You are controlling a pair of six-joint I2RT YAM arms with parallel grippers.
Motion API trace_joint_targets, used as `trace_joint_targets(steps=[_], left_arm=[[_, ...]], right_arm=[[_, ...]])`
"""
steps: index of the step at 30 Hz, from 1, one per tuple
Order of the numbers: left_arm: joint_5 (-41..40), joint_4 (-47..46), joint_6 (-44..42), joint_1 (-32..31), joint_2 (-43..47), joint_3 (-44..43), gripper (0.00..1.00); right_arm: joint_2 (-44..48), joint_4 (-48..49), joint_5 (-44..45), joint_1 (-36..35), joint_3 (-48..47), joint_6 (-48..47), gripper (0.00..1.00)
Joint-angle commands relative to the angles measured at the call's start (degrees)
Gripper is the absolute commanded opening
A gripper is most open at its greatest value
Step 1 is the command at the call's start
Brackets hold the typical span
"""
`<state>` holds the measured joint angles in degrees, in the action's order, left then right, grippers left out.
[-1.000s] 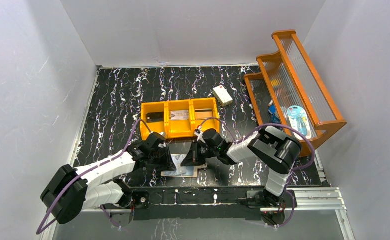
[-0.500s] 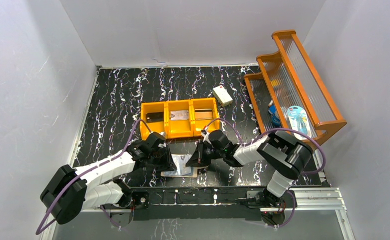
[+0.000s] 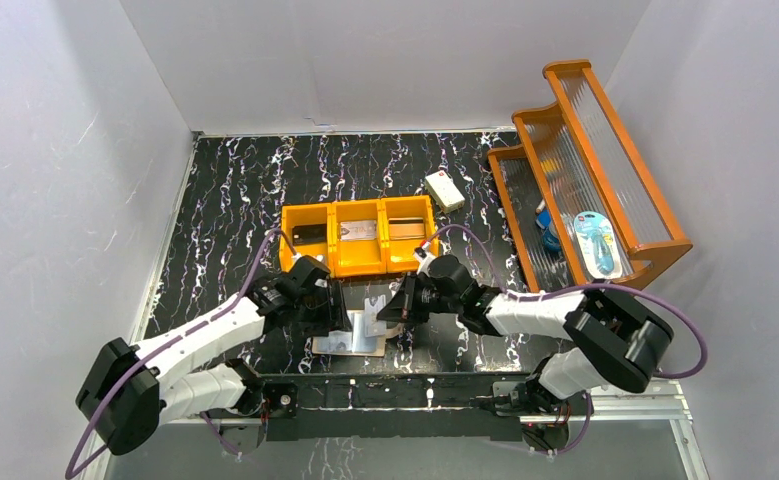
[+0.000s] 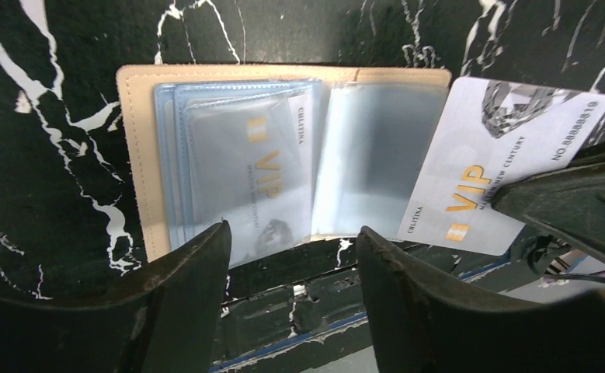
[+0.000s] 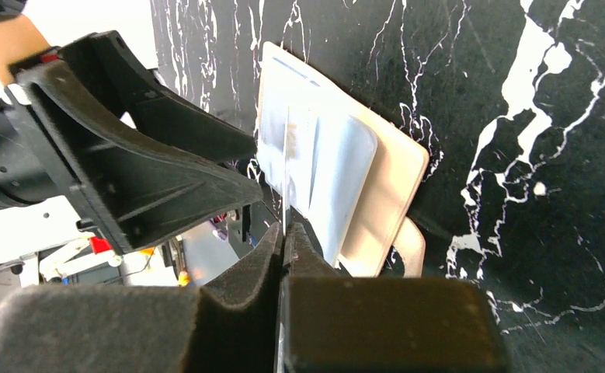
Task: Take the credit cards out of the card holder
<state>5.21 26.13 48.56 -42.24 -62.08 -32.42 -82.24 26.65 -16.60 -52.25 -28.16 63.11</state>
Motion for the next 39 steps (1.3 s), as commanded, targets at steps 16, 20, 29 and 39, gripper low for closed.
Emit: trace_joint_targets(steps=[16,20,29,39], left_arm=[[-11.20,16.97,-14.00,12.34,4.46,-15.13,0.94],[-9.59,16.93,-16.22,19.80,5.71,-16.97,0.98],[-21.68,11.70,-17.35,23.17,12.59,-14.98,0.98],[-23.01,7.93,-17.92,23.12,18.05,-11.52,0.98]], right_arm=[[12.70,-9.51,7.73,0.15,-1.37,-7.75,0.00],[15.05,-14.52,11.89,0.17,-4.80,-12.86,0.00],[12.61,-24.34,18.41,0.14,-18.57,-34.27,0.00],[0.14,-29.76,19.34,0.18,-35.37,-62.12,0.00]])
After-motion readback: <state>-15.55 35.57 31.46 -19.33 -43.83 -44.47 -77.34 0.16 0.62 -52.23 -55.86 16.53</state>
